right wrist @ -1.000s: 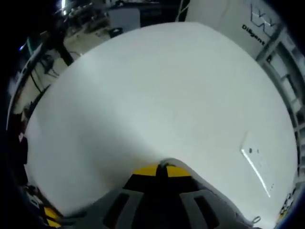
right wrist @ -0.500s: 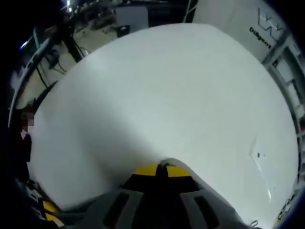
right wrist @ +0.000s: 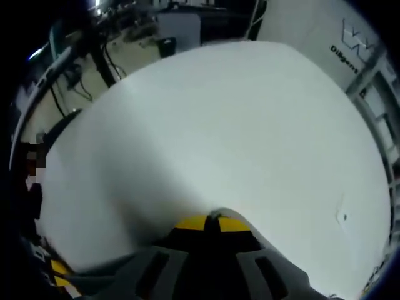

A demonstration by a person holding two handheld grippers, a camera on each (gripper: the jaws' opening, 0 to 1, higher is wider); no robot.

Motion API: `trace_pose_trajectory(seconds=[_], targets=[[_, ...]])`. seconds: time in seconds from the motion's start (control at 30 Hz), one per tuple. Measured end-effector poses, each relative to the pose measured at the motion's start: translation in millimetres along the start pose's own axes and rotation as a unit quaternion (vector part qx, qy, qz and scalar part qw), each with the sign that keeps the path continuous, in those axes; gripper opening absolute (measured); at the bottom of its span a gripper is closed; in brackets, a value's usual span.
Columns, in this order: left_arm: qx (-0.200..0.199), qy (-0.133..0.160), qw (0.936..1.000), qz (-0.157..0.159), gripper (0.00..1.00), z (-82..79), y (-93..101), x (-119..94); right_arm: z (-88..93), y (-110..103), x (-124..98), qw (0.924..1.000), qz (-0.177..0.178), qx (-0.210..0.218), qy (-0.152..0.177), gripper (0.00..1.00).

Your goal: Open the folded towel by lifting each exposed corner and separating the folded layers until the towel lies flat within the target outline without major curled edges

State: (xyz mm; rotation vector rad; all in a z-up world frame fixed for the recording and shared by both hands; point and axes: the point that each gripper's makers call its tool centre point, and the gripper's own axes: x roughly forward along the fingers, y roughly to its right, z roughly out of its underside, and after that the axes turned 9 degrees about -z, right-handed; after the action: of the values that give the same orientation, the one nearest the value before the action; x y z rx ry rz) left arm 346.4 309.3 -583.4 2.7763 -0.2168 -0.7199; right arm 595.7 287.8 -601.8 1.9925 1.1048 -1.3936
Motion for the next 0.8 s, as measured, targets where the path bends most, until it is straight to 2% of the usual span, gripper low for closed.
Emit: trace_pose_trajectory(seconds=[0.27,0.8], targets=[[0.005,0.006,0.9997,-0.022,0.02,-4.2,-16.2,-5.1,-14.4,-10.3,6.6,0.9999,0.004,-0.014,0.001,0.00],[0.039,0.006,0.9964,-0.075,0.02,-1.8,-42.6,-18.6,-35.8,-36.3,18.8,0.9991,0.005,-0.041,0.009,0.00]])
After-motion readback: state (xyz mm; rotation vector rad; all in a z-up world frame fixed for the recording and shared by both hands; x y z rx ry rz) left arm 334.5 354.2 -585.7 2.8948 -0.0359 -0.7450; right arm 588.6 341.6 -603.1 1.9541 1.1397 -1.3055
